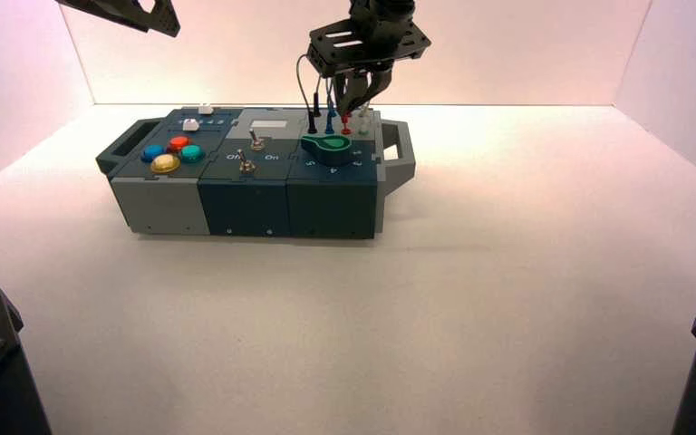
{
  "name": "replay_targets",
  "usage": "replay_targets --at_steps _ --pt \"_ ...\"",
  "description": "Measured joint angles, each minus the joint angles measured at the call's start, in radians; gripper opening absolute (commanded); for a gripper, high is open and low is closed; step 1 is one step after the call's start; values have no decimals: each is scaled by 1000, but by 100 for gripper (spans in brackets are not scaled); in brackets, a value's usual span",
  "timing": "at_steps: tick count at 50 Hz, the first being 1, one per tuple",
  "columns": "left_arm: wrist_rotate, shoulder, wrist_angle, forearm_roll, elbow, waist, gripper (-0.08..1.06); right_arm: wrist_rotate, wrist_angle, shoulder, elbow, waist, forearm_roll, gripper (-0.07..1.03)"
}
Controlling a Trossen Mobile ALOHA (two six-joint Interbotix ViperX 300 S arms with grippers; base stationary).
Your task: Insert the red wire.
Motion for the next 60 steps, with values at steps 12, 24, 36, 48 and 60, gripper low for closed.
replay_targets --at_steps 12,24,36,48,60 --pt "0 0 0 2 0 -2 55 0 0 0 18 0 0 -2" --pt "0 0 0 0 0 0 55 0 -6 6 21 -2 0 -2" --pt "0 0 0 0 0 0 55 0 -8 29 11 0 0 -2" --pt "0 -2 -2 2 0 -2 55 -2 -8 34 9 -2 0 -1" --pt "0 -2 -5 2 2 0 55 -3 86 43 -11 0 0 18"
